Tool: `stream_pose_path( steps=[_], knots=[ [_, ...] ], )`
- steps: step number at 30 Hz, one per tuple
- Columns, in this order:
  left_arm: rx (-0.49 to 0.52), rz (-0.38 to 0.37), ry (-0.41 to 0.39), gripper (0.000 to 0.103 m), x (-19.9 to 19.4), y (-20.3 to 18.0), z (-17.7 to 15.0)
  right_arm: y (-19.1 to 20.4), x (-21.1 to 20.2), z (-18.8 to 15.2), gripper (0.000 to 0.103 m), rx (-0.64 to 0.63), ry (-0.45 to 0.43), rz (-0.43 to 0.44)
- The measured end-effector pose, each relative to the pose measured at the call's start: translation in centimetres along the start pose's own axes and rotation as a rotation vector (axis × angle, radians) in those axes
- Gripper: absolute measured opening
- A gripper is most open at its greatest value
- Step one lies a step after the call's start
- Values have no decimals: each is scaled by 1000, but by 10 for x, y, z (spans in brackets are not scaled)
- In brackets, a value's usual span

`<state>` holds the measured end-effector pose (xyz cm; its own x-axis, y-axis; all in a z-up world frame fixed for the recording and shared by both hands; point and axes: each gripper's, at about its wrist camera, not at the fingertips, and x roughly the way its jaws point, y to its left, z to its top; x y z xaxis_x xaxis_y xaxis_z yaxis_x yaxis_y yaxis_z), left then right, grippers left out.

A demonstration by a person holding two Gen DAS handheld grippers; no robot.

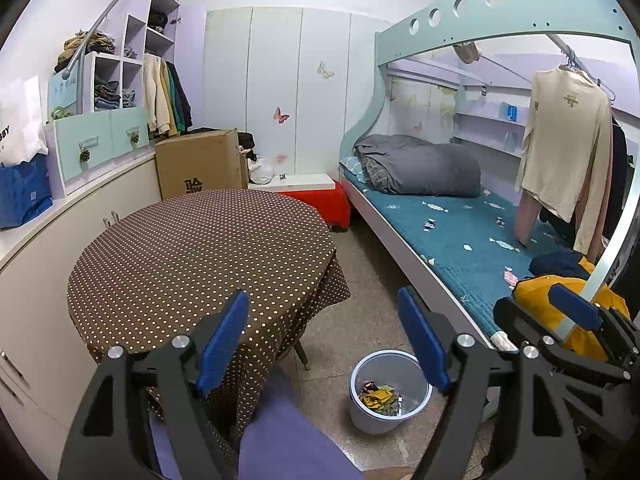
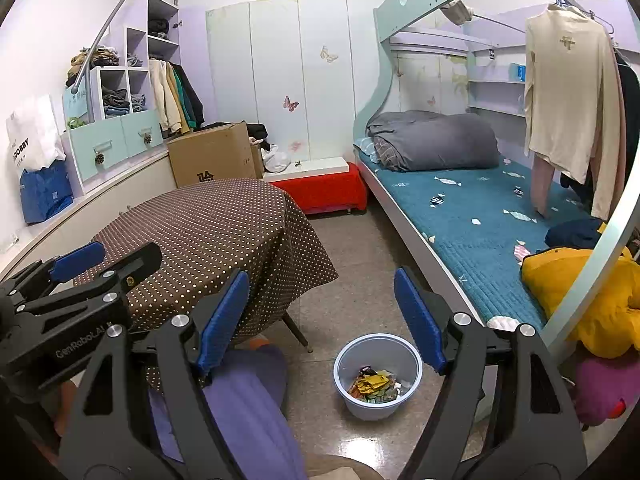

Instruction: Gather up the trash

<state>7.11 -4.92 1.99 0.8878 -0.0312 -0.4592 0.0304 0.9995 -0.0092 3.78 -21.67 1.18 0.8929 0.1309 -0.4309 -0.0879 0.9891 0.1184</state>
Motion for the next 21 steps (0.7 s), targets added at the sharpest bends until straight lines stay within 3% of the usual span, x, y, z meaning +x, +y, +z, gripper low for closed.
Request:
stream_pose_path(
  steps=[21],
  knots=[
    [-1, 16, -6, 75, -5, 3, -1, -3, -1, 0, 75, -1, -4, -3]
  ],
)
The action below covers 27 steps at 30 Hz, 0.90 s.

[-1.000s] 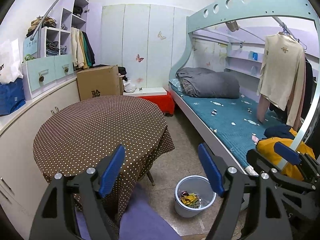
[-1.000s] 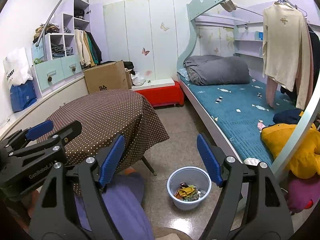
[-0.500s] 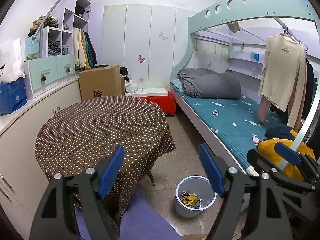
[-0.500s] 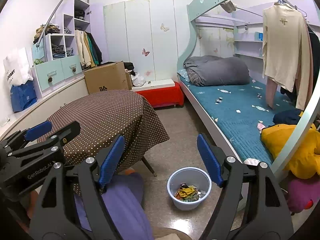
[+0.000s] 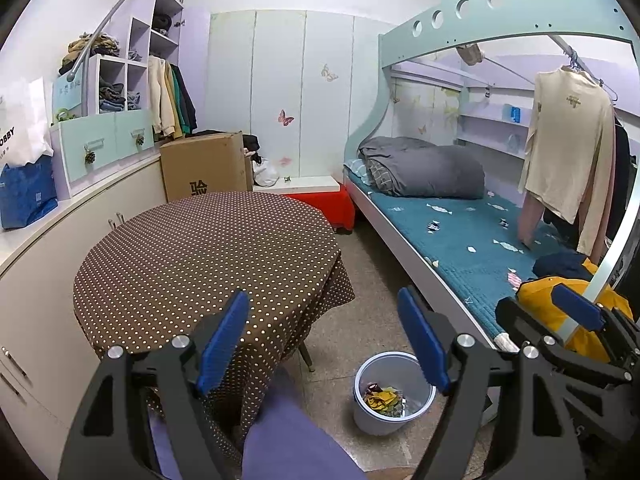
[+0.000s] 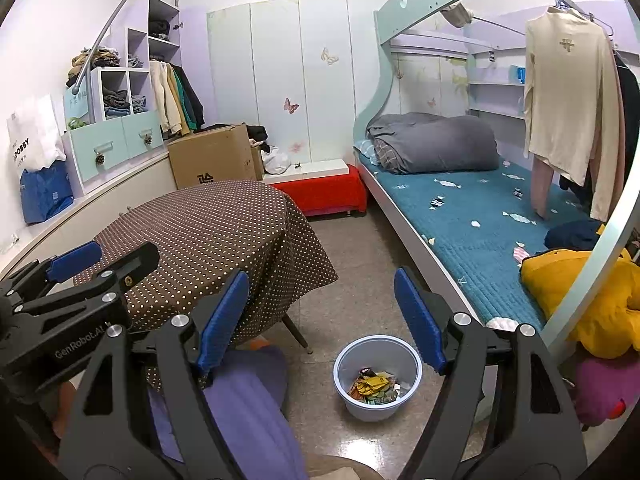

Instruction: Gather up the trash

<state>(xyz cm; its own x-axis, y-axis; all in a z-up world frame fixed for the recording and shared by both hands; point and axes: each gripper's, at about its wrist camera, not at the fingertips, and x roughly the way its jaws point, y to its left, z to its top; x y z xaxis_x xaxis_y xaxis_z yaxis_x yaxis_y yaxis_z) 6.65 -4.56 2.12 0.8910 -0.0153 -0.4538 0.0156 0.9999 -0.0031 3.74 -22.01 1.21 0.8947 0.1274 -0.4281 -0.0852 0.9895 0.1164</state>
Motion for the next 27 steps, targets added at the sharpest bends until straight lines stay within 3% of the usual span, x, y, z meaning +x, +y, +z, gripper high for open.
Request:
stream_pose_path(
  steps=[27],
  knots=[
    [-5, 20, 5, 75, 1, 2, 2, 3, 1, 1, 75, -10, 12, -12]
  ],
)
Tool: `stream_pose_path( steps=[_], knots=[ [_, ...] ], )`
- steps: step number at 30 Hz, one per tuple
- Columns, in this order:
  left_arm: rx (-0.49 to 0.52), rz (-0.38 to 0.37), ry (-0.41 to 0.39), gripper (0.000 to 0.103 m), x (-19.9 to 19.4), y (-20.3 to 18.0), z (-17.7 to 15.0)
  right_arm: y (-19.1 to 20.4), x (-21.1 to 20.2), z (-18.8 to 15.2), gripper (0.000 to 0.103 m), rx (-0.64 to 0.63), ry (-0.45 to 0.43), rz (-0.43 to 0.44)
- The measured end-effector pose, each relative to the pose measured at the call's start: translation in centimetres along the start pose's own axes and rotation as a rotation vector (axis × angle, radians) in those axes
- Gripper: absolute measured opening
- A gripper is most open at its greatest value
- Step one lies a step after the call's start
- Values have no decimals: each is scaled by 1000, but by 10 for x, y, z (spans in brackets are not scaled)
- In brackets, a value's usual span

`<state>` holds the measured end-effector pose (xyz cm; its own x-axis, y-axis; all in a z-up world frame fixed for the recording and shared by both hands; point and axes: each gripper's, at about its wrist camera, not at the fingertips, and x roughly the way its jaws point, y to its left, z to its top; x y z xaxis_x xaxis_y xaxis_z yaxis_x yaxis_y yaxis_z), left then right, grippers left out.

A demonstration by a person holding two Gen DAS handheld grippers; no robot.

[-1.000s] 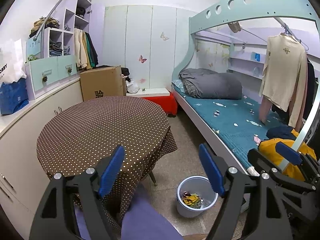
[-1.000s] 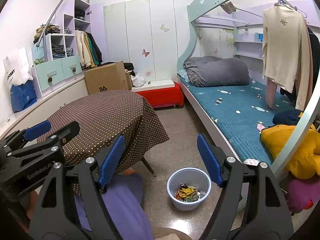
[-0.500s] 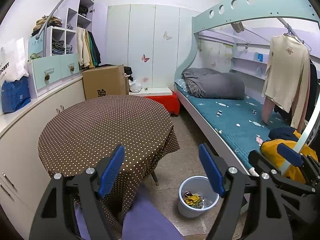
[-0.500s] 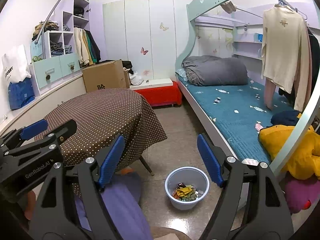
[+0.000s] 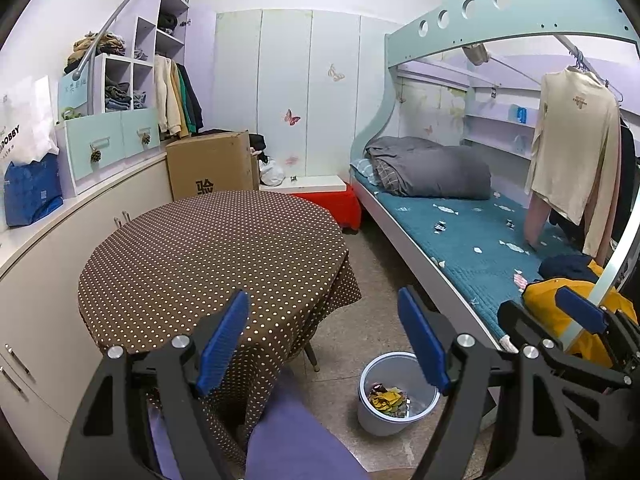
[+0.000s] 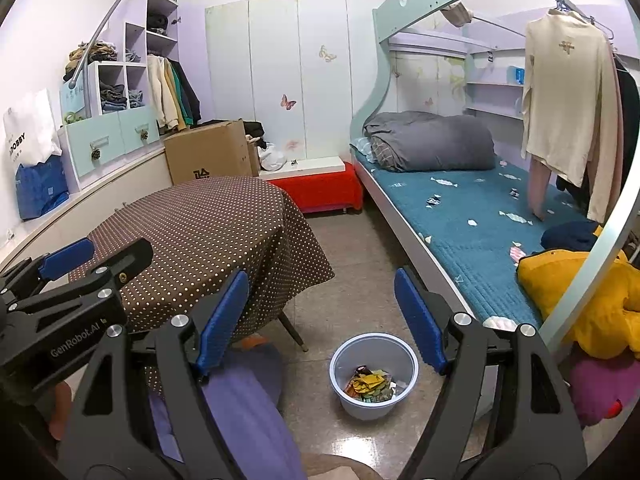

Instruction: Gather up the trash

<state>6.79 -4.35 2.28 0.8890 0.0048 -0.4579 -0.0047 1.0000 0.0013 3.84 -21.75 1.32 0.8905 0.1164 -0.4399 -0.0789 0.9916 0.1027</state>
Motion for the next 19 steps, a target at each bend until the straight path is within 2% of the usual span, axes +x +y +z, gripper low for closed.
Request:
stream_pose_path(
  steps=[13, 19],
  knots=[
    [2, 4, 10, 75, 2, 1, 0, -1, 2, 0, 75, 5, 9, 5],
    [7, 19, 30, 75, 14, 5, 1, 0, 16, -2, 77, 5, 31, 16]
  ],
)
